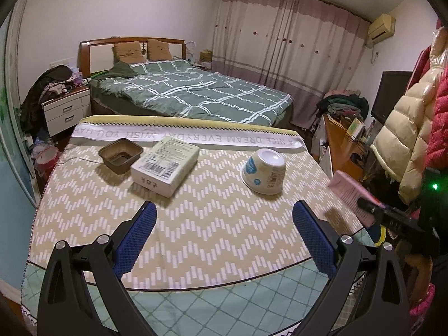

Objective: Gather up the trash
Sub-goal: 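Carry the milk carton with the right gripper over the yellow bin and release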

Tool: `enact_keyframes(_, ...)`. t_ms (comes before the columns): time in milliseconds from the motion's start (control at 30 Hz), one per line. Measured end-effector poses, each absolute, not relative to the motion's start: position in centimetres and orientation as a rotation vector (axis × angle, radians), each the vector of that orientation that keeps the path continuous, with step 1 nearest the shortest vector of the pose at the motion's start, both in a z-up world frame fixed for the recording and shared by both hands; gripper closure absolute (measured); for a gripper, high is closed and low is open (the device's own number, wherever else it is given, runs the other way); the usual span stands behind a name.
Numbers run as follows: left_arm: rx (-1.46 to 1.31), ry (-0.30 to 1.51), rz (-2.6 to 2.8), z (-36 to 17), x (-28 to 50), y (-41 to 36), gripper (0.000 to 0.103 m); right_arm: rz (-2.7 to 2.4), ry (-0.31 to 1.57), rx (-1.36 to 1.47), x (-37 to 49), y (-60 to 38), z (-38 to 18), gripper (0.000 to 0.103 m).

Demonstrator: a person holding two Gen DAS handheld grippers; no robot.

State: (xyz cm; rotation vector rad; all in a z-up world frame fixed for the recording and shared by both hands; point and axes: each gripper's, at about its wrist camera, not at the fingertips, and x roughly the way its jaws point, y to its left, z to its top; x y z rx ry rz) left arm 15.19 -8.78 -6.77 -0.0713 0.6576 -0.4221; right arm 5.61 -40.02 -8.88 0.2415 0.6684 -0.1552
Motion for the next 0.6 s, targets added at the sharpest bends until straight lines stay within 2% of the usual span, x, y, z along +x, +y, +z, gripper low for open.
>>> enact_keyframes(267, -0.04, 0.677, -0.452, -7.0, 15.3, -11.0, 0.007, -0.391, 0.66, 0.304, 3.7, -46.9, -9.9, 0.056)
enact_keyframes(600, 0.003, 0.703, -0.498, -7.6, 16.1, -13.9, 0.007, -0.563, 0.666, 0.349, 4.0, -49.5, -11.7, 0.055)
